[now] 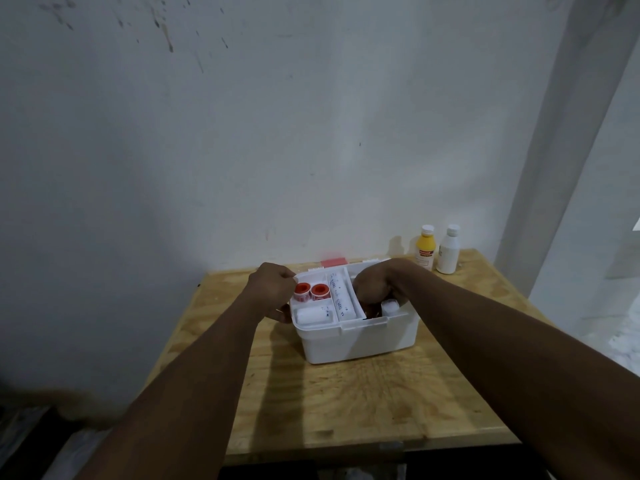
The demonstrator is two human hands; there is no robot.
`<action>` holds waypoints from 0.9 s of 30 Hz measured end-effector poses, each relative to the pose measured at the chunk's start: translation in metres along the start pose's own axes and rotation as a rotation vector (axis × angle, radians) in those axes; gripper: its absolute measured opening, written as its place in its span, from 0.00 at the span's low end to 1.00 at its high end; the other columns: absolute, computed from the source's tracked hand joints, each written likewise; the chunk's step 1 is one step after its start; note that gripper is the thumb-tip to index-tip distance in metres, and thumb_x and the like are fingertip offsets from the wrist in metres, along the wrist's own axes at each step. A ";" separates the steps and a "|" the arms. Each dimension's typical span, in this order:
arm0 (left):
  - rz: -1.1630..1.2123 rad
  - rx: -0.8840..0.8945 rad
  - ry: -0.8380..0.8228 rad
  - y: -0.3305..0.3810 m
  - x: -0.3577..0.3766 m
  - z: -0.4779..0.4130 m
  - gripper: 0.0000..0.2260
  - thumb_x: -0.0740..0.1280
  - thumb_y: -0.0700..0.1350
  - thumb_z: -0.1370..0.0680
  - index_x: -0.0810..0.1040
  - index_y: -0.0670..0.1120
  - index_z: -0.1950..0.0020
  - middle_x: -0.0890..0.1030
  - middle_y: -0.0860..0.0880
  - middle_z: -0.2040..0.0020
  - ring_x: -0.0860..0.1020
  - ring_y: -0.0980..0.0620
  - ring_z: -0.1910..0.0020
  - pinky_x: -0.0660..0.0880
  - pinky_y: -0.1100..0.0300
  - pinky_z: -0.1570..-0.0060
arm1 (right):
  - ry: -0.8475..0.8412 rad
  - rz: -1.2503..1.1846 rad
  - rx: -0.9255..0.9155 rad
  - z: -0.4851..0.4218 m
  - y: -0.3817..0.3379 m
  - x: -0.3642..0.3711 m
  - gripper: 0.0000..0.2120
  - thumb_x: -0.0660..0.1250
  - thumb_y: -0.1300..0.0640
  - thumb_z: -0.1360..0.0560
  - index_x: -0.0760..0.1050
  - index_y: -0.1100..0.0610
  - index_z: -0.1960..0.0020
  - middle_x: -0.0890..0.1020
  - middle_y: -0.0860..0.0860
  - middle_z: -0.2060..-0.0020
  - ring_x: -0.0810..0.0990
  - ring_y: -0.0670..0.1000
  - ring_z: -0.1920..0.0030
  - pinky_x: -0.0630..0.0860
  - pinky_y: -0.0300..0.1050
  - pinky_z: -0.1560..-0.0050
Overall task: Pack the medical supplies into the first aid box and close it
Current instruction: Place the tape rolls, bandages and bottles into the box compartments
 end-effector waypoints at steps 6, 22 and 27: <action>0.007 -0.007 -0.003 0.000 0.001 0.000 0.05 0.64 0.41 0.17 0.79 0.43 0.46 0.82 0.41 0.52 0.84 0.40 0.58 0.84 0.41 0.60 | 0.002 -0.082 0.015 0.014 0.002 -0.002 0.15 0.59 0.69 0.25 0.78 0.69 0.41 0.80 0.60 0.51 0.76 0.57 0.56 0.72 0.44 0.61; 0.006 0.003 0.014 -0.003 0.001 0.000 0.04 0.65 0.41 0.18 0.79 0.43 0.46 0.82 0.41 0.50 0.84 0.39 0.56 0.84 0.46 0.64 | 0.693 -0.081 -0.120 0.026 0.002 -0.010 0.09 0.69 0.64 0.29 0.83 0.61 0.49 0.86 0.58 0.59 0.86 0.55 0.64 0.85 0.48 0.60; 0.010 0.011 0.015 -0.004 0.002 -0.001 0.03 0.65 0.40 0.18 0.78 0.44 0.48 0.81 0.45 0.55 0.84 0.40 0.59 0.83 0.50 0.68 | 0.945 -0.006 -0.165 0.028 0.000 -0.001 0.07 0.68 0.63 0.30 0.82 0.59 0.53 0.84 0.57 0.56 0.83 0.55 0.58 0.83 0.50 0.54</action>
Point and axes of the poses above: each hand's wrist, its own z-axis away from the middle knuckle, its own x-axis out of the palm, y = z × x, the point moved 3 cm from there along -z, towards the middle knuckle
